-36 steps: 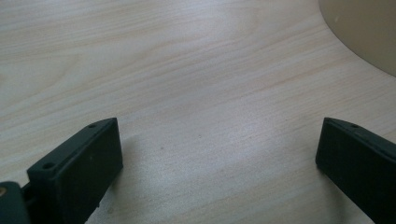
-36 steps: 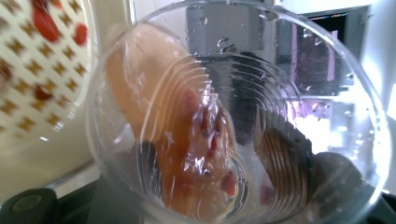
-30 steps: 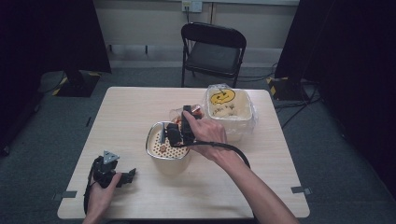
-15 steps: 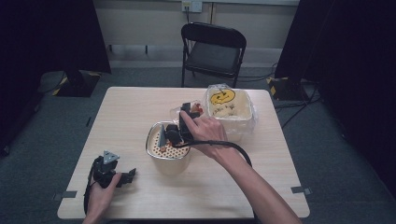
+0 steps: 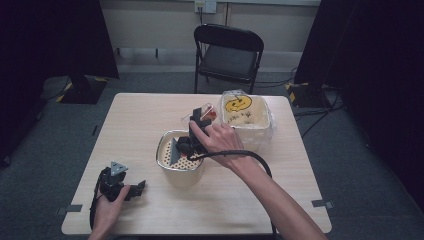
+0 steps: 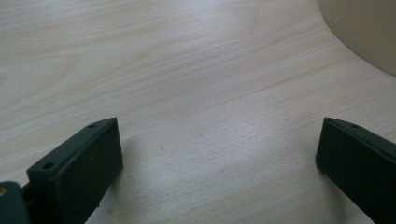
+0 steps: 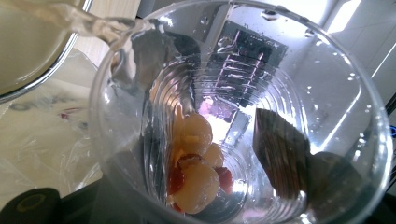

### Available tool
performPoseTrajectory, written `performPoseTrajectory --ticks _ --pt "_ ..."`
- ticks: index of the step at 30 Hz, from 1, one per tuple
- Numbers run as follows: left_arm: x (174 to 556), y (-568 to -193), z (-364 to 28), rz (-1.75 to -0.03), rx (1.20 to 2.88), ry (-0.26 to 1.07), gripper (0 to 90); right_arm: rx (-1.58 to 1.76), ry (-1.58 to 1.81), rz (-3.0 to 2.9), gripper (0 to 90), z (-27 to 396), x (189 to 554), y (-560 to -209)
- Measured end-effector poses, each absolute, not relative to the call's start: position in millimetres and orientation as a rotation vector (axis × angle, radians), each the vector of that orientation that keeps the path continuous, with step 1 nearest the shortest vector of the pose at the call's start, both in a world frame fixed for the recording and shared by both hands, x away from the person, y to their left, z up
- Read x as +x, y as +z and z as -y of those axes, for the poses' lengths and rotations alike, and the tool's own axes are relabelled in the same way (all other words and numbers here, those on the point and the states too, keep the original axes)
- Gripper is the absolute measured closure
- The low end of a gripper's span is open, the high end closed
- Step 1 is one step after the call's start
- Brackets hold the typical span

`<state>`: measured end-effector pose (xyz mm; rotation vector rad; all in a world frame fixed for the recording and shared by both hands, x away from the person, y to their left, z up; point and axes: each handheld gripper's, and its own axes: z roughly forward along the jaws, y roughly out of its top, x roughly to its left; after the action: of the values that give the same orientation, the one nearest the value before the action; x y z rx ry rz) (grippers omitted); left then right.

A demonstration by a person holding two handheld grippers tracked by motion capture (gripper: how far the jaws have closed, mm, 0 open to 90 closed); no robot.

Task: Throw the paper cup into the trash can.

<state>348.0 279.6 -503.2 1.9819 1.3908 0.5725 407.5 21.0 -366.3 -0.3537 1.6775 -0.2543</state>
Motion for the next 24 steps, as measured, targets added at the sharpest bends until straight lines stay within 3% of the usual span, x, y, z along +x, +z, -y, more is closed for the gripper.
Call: performPoseTrajectory --ticks 24 --pt "348 -503 -280 -1.391 1.982 0.572 0.0 -0.603 -0.460 -1.374 50.6 -21 401 -381"
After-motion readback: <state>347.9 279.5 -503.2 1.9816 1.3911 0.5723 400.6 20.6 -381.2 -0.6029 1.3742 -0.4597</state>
